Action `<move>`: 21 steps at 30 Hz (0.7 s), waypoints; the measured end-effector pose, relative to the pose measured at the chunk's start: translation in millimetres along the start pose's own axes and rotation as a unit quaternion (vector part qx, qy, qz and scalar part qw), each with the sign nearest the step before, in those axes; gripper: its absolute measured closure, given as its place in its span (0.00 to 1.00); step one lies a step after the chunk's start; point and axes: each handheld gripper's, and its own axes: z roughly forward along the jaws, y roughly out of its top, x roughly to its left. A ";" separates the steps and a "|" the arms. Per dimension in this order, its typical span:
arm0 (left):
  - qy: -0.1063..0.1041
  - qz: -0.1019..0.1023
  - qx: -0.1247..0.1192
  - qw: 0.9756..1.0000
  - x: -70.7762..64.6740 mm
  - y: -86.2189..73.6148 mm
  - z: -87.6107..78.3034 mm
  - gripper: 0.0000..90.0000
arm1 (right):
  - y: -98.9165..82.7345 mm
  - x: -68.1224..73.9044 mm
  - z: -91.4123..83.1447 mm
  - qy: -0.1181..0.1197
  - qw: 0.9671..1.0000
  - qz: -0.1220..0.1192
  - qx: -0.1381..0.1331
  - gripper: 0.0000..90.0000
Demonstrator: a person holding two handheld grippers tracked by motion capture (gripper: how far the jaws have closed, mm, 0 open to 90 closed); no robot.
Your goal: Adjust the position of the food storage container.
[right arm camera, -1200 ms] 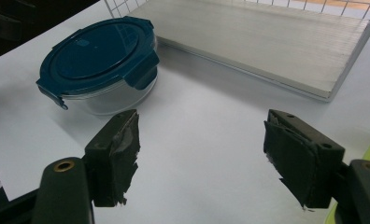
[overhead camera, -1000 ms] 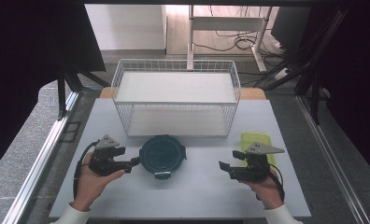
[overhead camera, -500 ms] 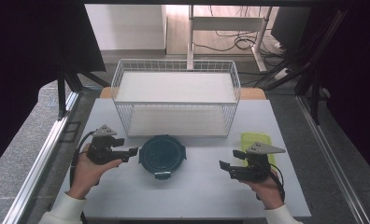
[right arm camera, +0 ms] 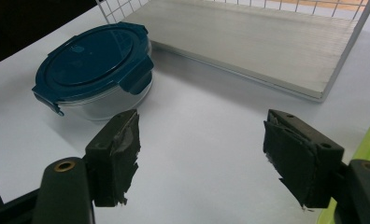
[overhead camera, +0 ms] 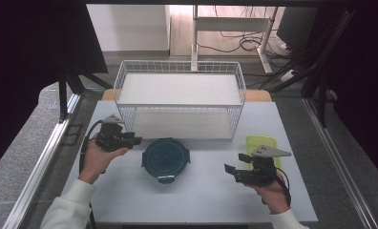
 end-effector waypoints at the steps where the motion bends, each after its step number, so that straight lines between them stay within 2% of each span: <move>1: 0.000 0.000 0.000 1.000 0.0 0.0 0.0 0.73 | 0.0 0.0 0.0 0.000 1.000 0.000 0.000 0.30; 2: -0.015 -0.006 -0.001 1.000 2.1 1.4 2.6 0.77 | -0.1 -0.1 -0.1 -0.002 1.000 0.000 -0.002 0.30; 3: -0.020 -0.012 -0.003 1.000 4.3 3.7 5.6 0.80 | 0.0 0.0 -0.3 -0.003 1.000 0.000 -0.002 0.30; 9: -0.010 -0.009 0.010 1.000 3.6 14.1 17.1 0.96 | 0.1 0.1 0.3 -0.005 1.000 -0.001 -0.001 0.30; 11: -0.013 -0.011 0.010 1.000 3.8 15.2 19.6 1.00 | 0.0 0.2 0.5 -0.005 1.000 -0.001 -0.001 0.30; 14: -0.015 -0.011 0.019 1.000 4.1 16.7 29.1 1.00 | -0.4 0.8 1.1 -0.005 1.000 -0.001 0.001 0.30; 16: -0.017 0.000 0.032 0.999 3.7 15.7 39.3 1.00 | -0.6 0.3 1.3 -0.007 1.000 -0.002 0.002 0.30; 18: -0.016 0.005 0.035 0.999 3.6 15.3 43.0 1.00 | -0.7 -0.3 1.3 -0.010 1.000 -0.002 0.004 0.30; 21: -0.007 0.015 0.047 0.999 2.7 15.9 52.3 1.00 | -0.7 -0.7 1.0 -0.010 1.000 -0.001 0.004 0.30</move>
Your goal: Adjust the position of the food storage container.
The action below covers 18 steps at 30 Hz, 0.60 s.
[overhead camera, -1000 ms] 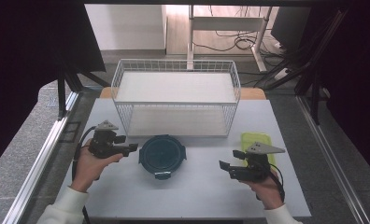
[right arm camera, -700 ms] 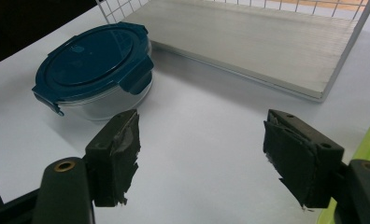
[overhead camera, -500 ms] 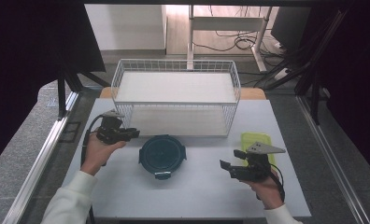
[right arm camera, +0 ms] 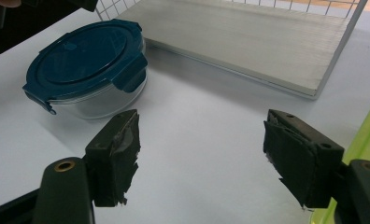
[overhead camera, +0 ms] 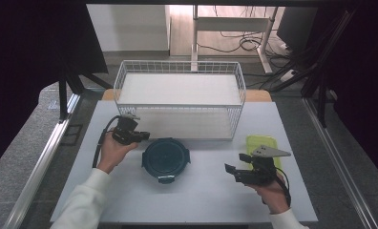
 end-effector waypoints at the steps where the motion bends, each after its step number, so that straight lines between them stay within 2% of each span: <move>1: 0.000 0.000 0.000 1.000 0.0 0.0 0.0 1.00 | 0.1 0.0 -0.2 0.000 1.000 0.000 0.001 0.30; 4: 0.002 0.003 0.014 1.000 0.8 0.1 6.2 1.00 | 0.1 0.5 0.2 -0.002 1.000 -0.001 0.001 0.29; 6: -0.004 0.007 0.023 1.000 1.4 -1.6 11.9 1.00 | -0.2 0.6 0.8 -0.006 1.000 -0.003 0.004 0.29; 13: -0.016 0.019 0.038 0.999 -4.6 -1.4 18.2 1.00 | -0.4 0.7 1.6 -0.010 1.000 -0.001 0.005 0.28; 15: -0.003 0.030 0.046 0.998 -7.1 -1.7 19.8 1.00 | -0.3 0.7 1.5 -0.013 1.000 -0.001 0.005 0.28; 18: -0.001 0.033 0.048 0.998 -7.5 -2.4 19.6 1.00 | 0.5 0.7 0.5 -0.016 1.000 0.001 0.005 0.28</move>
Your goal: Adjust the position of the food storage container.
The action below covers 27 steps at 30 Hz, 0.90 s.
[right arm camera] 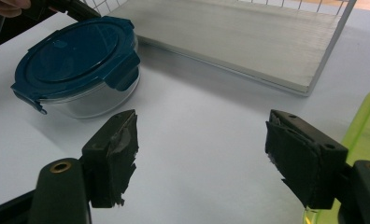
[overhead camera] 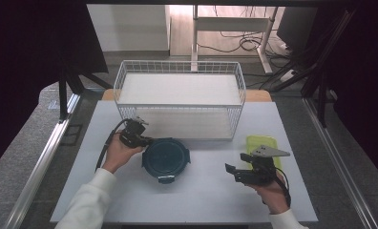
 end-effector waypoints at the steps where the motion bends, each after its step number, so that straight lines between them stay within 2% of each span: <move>1: 0.003 0.003 0.002 1.000 -0.6 0.3 -0.3 1.00 | 0.3 0.3 0.1 -0.001 1.000 0.001 0.000 0.28; 3: 0.012 0.006 0.002 1.000 -3.8 0.8 -0.1 1.00 | 0.3 1.0 0.8 -0.001 1.000 0.001 0.001 0.28; 6: 0.013 0.003 0.003 1.000 -4.6 0.9 0.0 1.00 | 0.1 1.6 1.9 -0.001 1.000 0.000 0.003 0.28; 8: 0.016 -0.005 0.000 1.000 -7.1 1.0 0.6 1.00 | 0.0 2.5 3.6 -0.002 1.000 -0.003 0.005 0.28; 13: 0.023 -0.001 0.002 1.000 -12.4 2.1 1.4 1.00 | 0.5 4.3 5.3 -0.001 1.000 -0.005 0.008 0.28; 27: 0.004 0.021 0.012 1.000 -32.2 5.4 5.1 1.00 | 0.7 5.6 6.9 0.001 1.000 -0.006 0.009 0.28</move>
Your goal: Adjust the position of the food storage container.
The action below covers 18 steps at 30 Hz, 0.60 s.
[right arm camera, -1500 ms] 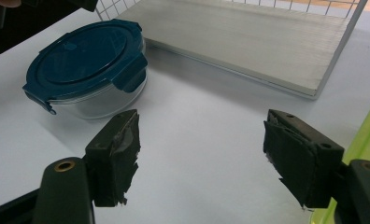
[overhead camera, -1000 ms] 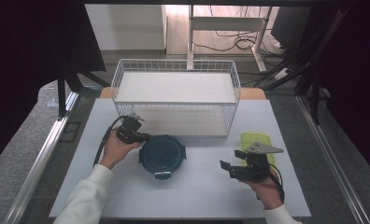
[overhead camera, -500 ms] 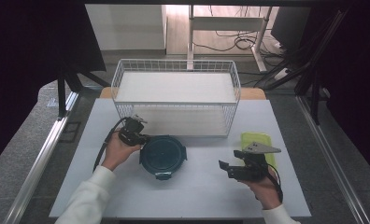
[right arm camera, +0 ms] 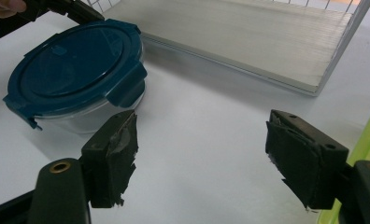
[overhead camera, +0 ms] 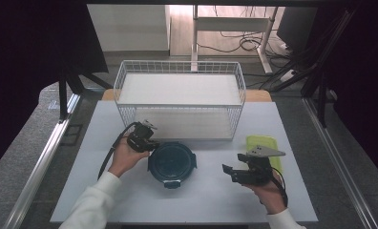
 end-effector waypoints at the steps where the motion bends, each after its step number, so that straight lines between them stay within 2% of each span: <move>1: -0.002 0.002 -0.002 1.000 -4.0 0.3 1.0 1.00 | 0.0 0.2 0.3 0.000 1.000 0.000 0.000 0.28; 6: -0.013 0.004 -0.005 1.000 -11.5 1.3 3.2 1.00 | -0.2 0.5 0.8 0.000 1.000 0.000 0.001 0.28; 11: -0.018 0.015 -0.002 1.000 -19.0 4.2 5.5 1.00 | -0.1 0.4 0.9 0.001 1.000 0.000 0.002 0.28; 18: -0.023 0.019 -0.006 1.000 -28.0 4.3 7.0 1.00 | -0.3 -0.2 0.8 0.001 1.000 0.000 0.001 0.28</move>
